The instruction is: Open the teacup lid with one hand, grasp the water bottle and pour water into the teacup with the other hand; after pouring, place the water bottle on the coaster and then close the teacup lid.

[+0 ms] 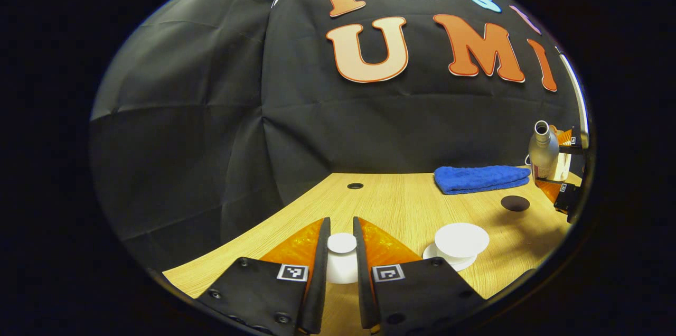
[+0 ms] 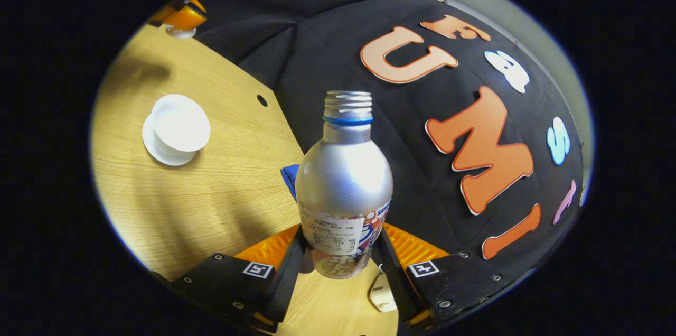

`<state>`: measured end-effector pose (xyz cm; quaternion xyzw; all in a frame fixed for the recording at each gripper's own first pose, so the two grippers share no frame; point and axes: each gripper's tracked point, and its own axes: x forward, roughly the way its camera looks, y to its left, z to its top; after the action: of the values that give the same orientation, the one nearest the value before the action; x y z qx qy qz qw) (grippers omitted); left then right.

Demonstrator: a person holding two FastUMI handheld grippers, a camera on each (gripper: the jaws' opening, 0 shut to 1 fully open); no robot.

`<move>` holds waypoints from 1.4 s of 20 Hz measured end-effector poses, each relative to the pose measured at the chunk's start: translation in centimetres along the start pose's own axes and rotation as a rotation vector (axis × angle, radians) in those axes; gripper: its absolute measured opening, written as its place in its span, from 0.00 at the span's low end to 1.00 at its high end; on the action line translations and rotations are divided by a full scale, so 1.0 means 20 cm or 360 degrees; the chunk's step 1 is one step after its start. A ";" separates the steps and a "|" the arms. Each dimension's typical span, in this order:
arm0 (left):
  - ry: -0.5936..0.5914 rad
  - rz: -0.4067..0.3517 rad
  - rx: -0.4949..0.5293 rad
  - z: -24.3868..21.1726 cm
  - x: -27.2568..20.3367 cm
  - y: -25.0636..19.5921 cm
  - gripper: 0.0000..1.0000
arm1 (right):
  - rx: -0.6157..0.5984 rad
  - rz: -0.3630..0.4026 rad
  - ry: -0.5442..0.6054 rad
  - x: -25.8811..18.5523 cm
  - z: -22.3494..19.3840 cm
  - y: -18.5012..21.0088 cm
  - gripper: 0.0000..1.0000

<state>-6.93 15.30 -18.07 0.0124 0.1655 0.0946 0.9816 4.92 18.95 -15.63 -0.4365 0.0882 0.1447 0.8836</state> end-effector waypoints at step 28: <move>0.0024 0.0081 -0.0049 -0.10 -0.05 0.25 0.28 | -0.1011 -0.0271 -0.0275 0.15 0.26 -0.01 0.78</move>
<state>-9.35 20.02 -19.29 0.0008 0.1710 0.1222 0.9777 7.94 23.52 -13.05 -0.6819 -0.0731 0.1271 0.7166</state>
